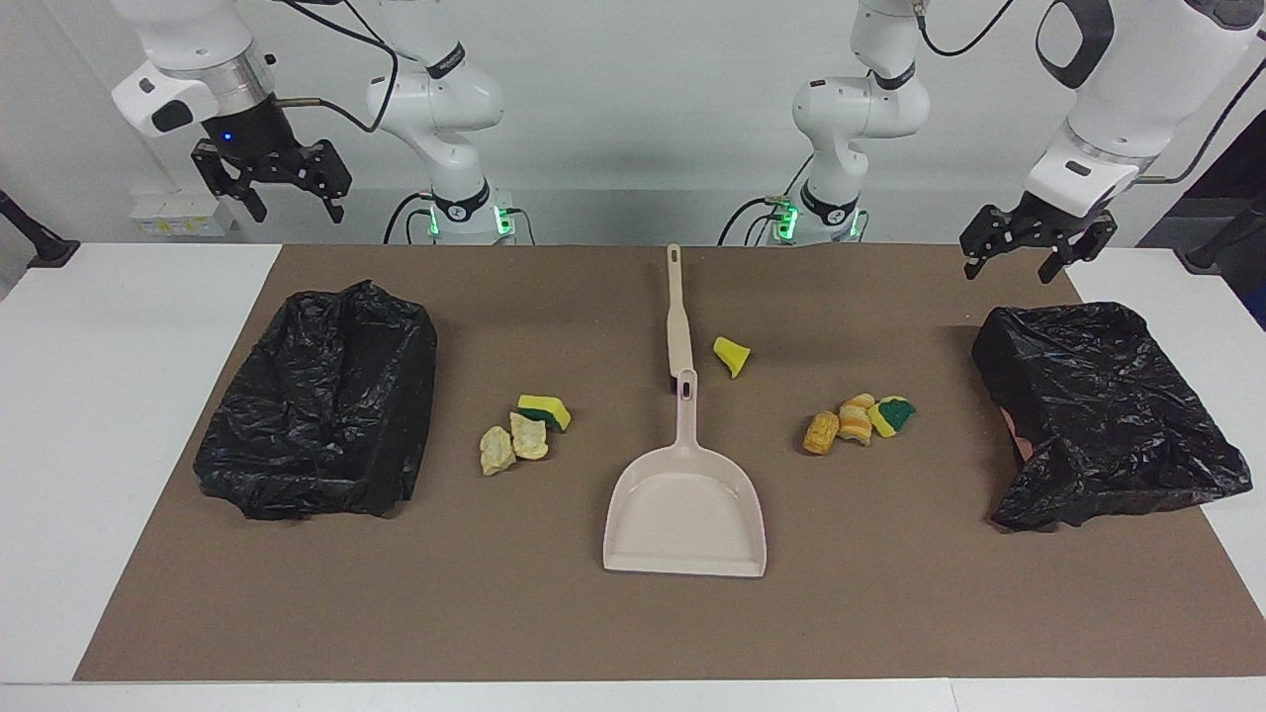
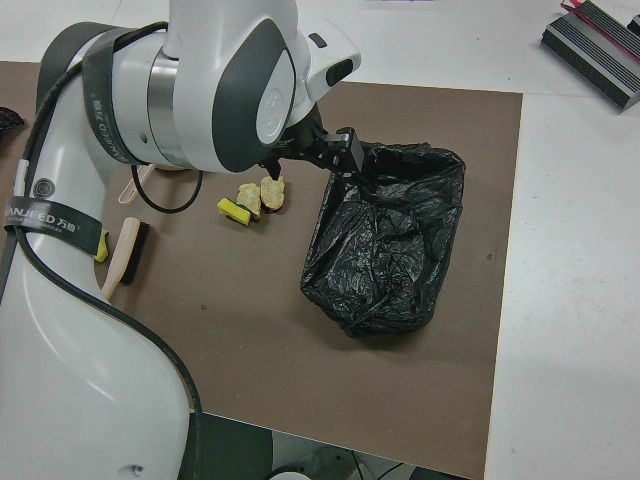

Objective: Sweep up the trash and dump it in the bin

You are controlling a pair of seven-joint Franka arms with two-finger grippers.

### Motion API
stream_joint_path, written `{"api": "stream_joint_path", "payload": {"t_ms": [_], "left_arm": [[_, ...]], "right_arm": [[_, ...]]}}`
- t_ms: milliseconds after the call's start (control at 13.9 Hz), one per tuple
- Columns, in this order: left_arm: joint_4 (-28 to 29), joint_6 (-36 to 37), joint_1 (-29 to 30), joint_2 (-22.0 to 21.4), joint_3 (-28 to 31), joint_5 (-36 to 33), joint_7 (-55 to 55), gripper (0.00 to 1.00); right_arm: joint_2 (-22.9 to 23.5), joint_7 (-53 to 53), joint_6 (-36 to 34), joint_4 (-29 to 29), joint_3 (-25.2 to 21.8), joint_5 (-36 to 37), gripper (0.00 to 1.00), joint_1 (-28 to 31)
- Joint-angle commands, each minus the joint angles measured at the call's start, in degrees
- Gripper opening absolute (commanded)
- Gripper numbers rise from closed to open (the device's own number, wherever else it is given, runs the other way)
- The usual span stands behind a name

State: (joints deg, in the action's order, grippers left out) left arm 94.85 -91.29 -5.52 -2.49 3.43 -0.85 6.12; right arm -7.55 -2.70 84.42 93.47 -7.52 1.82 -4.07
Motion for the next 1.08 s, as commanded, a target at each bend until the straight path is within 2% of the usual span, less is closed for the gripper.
{"api": "stream_joint_path", "payload": {"t_ms": [0,216,433,721,865,1010], "left_arm": [[3.4,-0.7,-0.4,-1.8,-0.1,-0.2,0.3,1.00],[5.2,-1.7,-3.3,-1.8,-0.3,-0.2,0.5,1.00],[9.6,-4.7,-7.0,-3.2,-0.3,-0.2,-0.4,1.00],[18.2,-10.8,-14.2,-6.4,-0.3,0.7,-5.1,1.00],[21.6,-13.5,-19.9,-6.8,-0.3,0.7,-6.9,1.00],[25.0,-16.9,-25.7,-6.9,-0.3,0.8,-13.1,1.00]], "right_arm": [[-1.0,-1.4,-0.8,0.7,0.5,1.1,1.00,0.4],[-0.4,-0.4,0.0,1.6,1.0,1.0,1.00,-0.8],[1.4,6.6,2.1,1.7,1.2,0.6,1.00,-7.9],[8.2,16.6,9.6,2.2,1.4,-1.1,1.00,-15.3],[11.2,19.1,12.5,1.9,1.4,-5.2,1.00,-16.8],[14.6,21.1,14.1,0.6,1.4,-7.7,1.00,-17.6]]}}
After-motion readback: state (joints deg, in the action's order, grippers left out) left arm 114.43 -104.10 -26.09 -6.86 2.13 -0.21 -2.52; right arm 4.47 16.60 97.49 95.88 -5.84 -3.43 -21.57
